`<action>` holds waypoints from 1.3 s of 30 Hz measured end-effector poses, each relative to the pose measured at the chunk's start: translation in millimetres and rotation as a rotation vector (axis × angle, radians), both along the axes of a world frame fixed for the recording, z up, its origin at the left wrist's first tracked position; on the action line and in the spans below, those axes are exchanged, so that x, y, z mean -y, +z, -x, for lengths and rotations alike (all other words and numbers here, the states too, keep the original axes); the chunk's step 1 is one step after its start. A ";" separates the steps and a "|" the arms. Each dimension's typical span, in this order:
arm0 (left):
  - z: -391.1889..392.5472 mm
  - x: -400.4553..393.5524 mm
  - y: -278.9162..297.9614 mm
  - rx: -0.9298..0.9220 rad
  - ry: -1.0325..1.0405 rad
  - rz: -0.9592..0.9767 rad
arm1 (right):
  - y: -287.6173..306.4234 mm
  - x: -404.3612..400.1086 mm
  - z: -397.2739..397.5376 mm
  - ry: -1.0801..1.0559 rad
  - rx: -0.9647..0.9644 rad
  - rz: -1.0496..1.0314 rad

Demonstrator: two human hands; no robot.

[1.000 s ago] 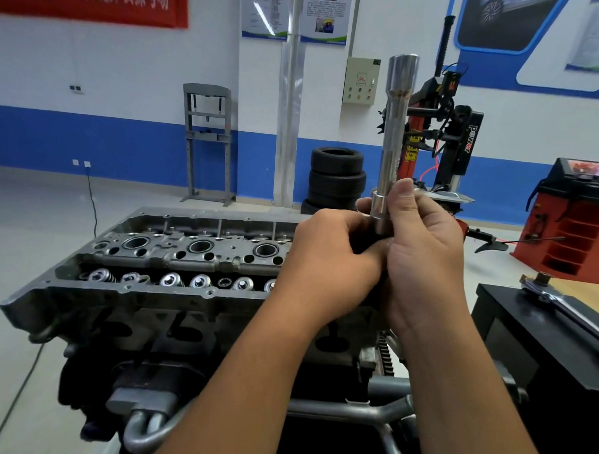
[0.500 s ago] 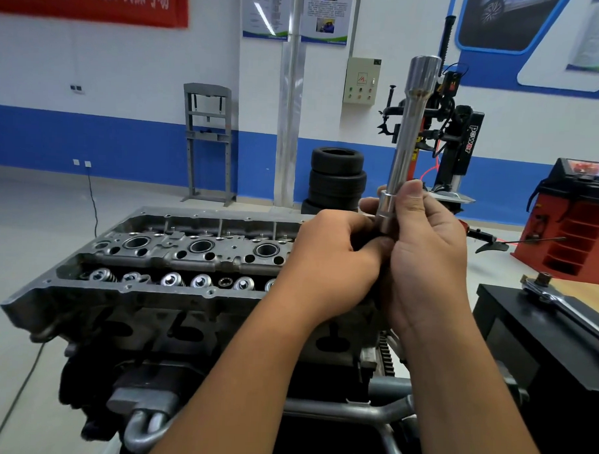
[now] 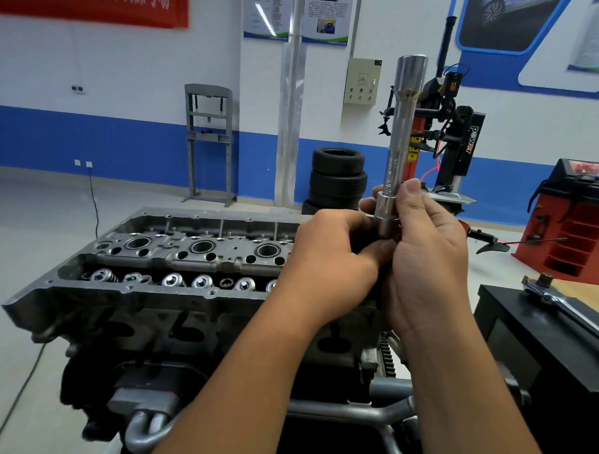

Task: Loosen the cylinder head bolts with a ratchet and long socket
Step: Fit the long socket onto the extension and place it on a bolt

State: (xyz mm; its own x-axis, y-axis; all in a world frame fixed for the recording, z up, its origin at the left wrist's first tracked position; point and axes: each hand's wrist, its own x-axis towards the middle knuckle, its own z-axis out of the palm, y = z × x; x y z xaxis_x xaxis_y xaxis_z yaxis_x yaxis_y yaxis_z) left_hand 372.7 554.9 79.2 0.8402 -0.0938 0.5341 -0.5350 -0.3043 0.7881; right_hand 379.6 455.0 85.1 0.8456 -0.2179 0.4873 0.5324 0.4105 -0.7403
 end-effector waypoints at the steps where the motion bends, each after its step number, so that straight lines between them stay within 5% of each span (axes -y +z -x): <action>1: -0.6 0.0 -0.6 0.009 0.014 0.003 | 0.7 -0.7 0.7 0.000 0.006 -0.019; 39: 0.4 0.1 -1.1 0.016 -0.009 0.014 | -1.2 1.2 -0.1 0.013 0.000 -0.028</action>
